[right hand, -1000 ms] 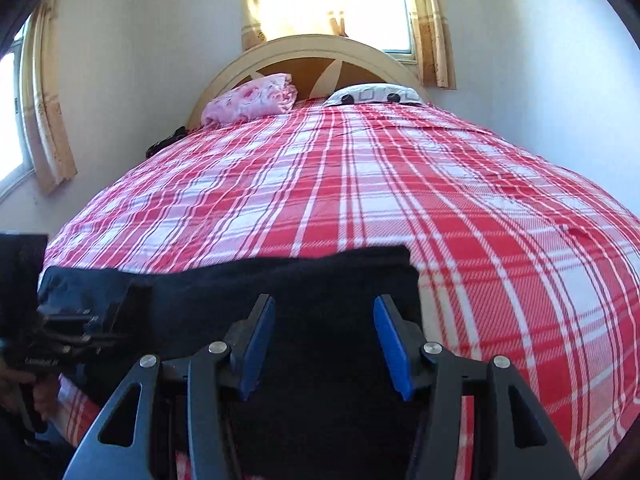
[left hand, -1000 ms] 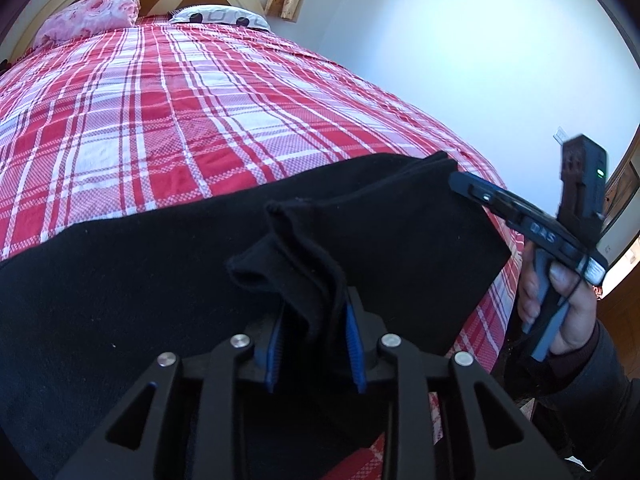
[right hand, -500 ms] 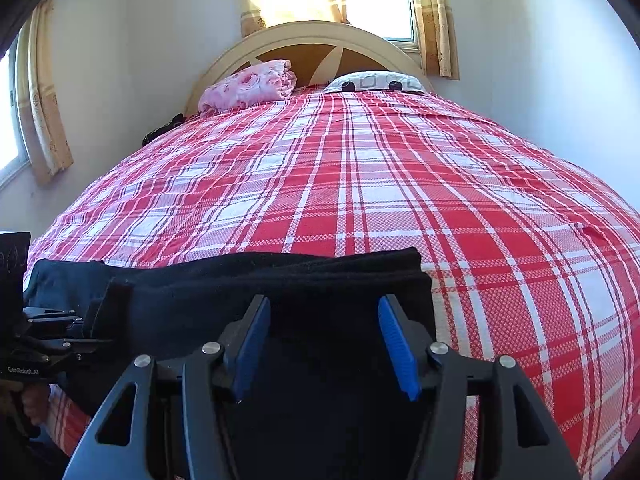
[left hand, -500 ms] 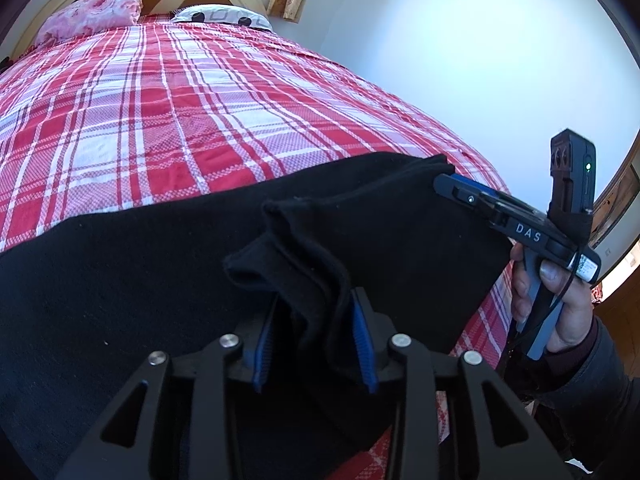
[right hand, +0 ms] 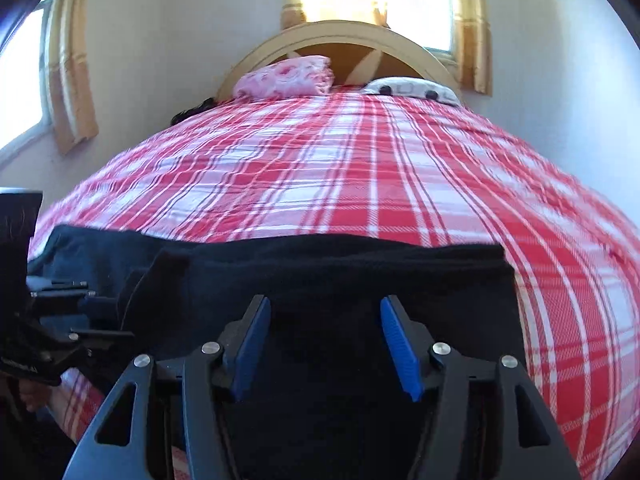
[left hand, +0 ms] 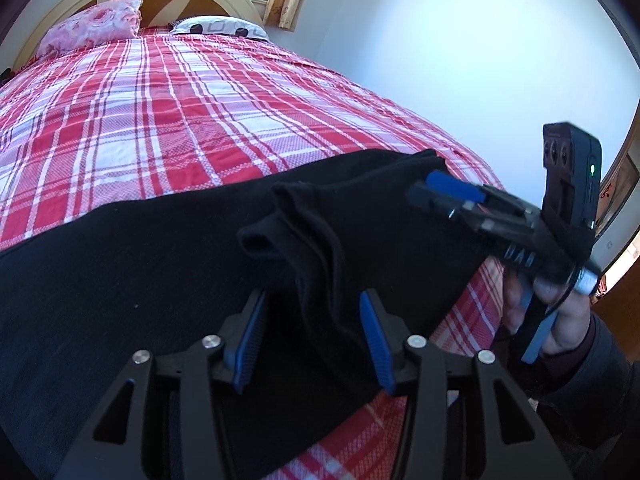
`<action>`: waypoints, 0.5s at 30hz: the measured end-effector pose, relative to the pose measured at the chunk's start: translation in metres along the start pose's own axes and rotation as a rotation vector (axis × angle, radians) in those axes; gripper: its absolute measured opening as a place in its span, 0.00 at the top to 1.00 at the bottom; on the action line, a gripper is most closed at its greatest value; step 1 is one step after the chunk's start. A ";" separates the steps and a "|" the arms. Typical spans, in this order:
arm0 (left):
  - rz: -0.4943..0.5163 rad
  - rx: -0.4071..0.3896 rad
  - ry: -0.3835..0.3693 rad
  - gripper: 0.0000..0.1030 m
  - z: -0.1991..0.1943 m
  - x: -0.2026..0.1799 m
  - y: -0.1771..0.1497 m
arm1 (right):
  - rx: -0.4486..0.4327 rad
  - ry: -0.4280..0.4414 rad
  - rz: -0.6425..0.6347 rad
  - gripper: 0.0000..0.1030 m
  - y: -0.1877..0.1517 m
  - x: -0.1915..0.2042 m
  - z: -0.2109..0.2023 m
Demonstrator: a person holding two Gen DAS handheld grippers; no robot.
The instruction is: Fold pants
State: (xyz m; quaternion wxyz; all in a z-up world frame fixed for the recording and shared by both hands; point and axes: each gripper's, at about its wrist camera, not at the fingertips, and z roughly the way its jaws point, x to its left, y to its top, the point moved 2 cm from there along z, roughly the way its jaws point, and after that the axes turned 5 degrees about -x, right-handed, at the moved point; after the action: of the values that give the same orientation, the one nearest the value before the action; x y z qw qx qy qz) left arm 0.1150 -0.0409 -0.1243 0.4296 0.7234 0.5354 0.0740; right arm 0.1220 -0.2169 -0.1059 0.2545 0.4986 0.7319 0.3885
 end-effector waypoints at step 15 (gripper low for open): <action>0.004 -0.048 -0.023 0.38 -0.007 -0.003 0.006 | 0.067 -0.062 0.205 0.86 0.016 -0.108 0.006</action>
State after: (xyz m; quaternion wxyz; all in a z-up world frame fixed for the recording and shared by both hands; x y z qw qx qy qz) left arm 0.1137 -0.0396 -0.1149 0.4529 0.7146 0.5271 0.0794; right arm 0.1752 -0.3119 -0.0981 0.2189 0.5909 0.6814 0.3723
